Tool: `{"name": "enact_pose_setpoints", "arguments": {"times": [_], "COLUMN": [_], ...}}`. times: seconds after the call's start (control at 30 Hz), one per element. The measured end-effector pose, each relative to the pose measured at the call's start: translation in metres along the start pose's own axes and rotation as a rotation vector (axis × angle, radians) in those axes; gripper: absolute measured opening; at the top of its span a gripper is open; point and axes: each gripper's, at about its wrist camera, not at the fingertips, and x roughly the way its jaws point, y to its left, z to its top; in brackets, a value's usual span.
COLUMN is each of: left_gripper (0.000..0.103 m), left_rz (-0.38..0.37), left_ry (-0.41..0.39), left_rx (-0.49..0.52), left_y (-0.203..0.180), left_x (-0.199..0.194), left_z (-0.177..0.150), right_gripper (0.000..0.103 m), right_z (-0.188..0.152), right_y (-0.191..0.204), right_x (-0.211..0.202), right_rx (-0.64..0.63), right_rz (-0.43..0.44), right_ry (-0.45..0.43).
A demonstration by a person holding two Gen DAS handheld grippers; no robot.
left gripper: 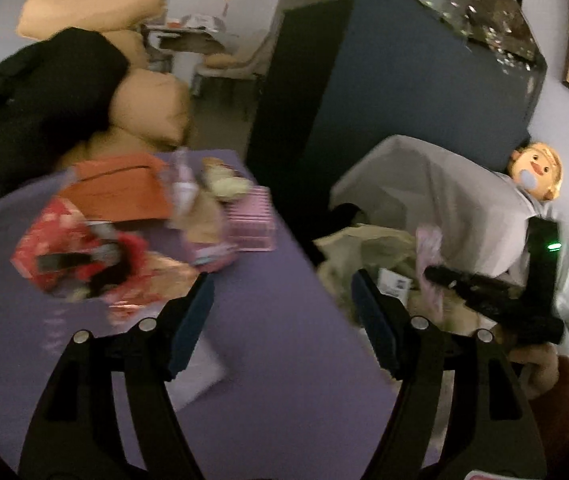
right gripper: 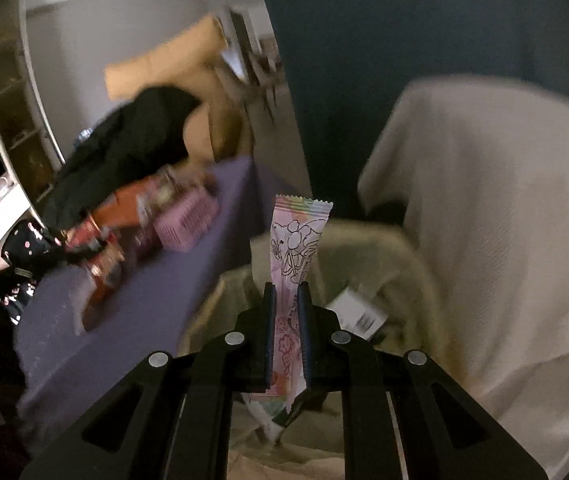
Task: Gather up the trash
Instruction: 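Lower the pink striped wrapper into the bag and open the right tool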
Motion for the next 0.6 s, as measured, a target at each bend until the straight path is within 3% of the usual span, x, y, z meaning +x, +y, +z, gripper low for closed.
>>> {"name": "enact_pose_setpoints", "arguments": {"times": [0.17, 0.3, 0.4, 0.47, 0.6], "left_gripper": [0.067, 0.067, 0.067, 0.067, 0.067], "left_rz": [0.068, 0.099, 0.124, 0.139, 0.162], "left_ry": [-0.061, -0.069, -0.068, -0.066, -0.064], "left_rx": [-0.013, -0.064, -0.104, -0.135, -0.176], "left_y": [0.039, 0.072, 0.094, 0.108, 0.13], "left_x": [-0.028, -0.037, -0.041, -0.045, -0.05], "left_z": [-0.005, -0.008, -0.012, -0.017, -0.025], "right_gripper": [0.012, 0.014, 0.028, 0.044, 0.048], "right_z": [-0.025, -0.027, -0.025, -0.026, -0.024], "right_y": [0.0, -0.001, 0.007, 0.014, 0.026], "right_x": [0.055, 0.058, 0.052, 0.045, 0.028], "right_rx": [-0.01, 0.003, -0.014, -0.046, -0.094], "right_rz": [-0.057, -0.092, -0.098, -0.102, -0.148], "right_ry": [0.188, 0.19, 0.192, 0.189, 0.156]}}
